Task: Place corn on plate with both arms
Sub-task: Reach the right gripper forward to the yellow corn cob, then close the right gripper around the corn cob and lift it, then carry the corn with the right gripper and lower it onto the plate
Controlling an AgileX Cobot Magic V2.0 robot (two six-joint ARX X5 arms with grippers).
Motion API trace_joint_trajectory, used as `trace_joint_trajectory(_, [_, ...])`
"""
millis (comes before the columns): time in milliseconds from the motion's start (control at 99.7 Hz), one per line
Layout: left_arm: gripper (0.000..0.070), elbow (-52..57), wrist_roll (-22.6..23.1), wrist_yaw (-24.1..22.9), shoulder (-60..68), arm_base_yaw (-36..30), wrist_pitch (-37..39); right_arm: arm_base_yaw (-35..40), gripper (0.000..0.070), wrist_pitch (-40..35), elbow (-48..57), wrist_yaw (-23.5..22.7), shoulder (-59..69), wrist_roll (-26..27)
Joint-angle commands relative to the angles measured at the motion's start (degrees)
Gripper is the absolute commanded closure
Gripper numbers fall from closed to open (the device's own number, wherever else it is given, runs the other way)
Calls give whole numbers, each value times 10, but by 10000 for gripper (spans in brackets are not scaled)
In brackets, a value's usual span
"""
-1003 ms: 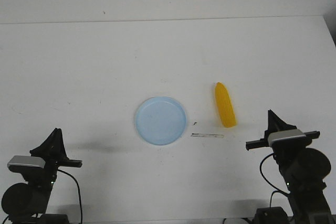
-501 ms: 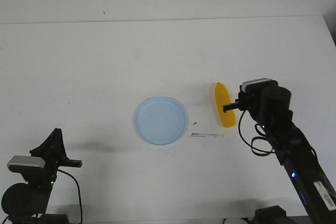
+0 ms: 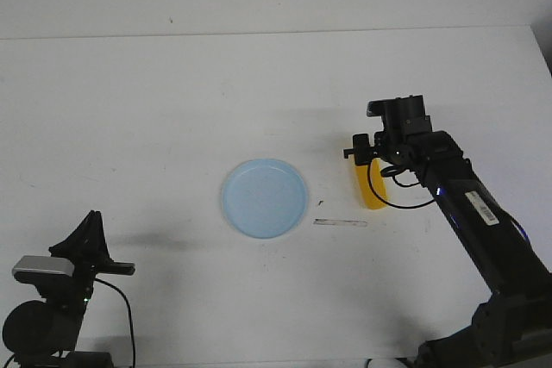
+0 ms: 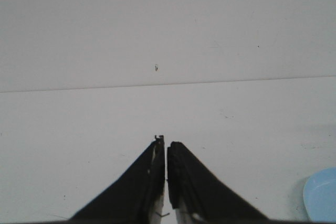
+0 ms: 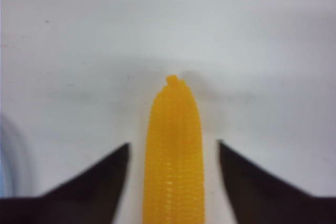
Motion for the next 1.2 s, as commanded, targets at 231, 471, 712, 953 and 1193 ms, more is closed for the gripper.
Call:
trace_joint_trajectory(231, [699,5,3,-1,-1,0,6,4,120,-29,13,0,53,19])
trace_joint_trajectory(471, [699,5,3,-1,-1,0,6,5,88,-37,12,0,89,12])
trace_joint_trajectory(712, [699,5,3,-1,-1,0,6,5,91,-46,12,0,113,12])
trace_joint_trajectory(953, [699,5,3,-1,-1,0,6,9,302,-58,12,0,113,8])
trace_joint_trajectory(1193, [699,5,3,-1,-1,0,6,9,391,-61,12,0,113,5])
